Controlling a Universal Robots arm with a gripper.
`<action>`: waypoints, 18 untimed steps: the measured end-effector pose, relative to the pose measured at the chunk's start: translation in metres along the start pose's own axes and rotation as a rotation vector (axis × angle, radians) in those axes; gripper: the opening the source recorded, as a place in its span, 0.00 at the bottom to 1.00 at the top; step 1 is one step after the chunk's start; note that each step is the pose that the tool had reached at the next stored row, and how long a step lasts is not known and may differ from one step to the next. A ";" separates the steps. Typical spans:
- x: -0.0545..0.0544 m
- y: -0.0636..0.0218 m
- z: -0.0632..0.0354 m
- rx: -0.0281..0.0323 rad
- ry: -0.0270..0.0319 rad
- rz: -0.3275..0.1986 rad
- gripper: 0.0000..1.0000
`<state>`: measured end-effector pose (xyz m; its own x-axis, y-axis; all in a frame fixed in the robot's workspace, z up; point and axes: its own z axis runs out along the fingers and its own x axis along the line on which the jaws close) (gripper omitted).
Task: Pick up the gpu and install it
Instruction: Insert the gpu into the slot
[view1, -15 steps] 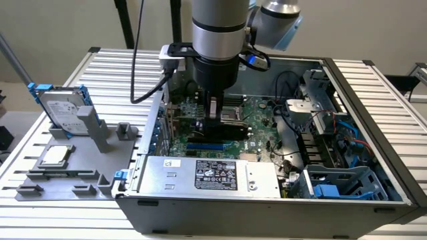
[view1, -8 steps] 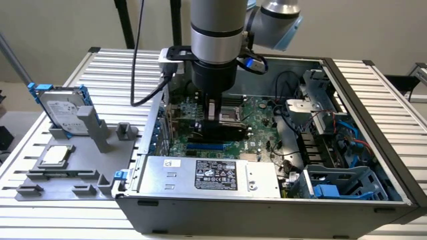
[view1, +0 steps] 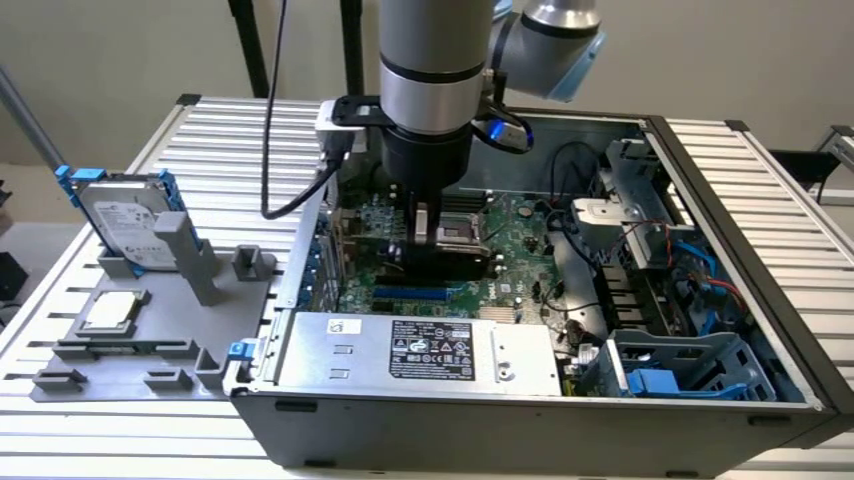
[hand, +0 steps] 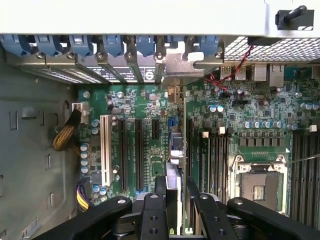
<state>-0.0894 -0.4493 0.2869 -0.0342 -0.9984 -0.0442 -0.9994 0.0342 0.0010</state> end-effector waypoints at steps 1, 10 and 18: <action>0.001 0.0000 0.0003 -0.0005 -0.0005 0.000 0.27; 0.004 0.0014 0.0059 -0.0038 -0.0039 0.000 0.27; 0.003 0.0064 0.0096 -0.0038 -0.0070 0.000 0.27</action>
<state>-0.0959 -0.4520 0.2772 -0.0344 -0.9981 -0.0512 -0.9994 0.0342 0.0048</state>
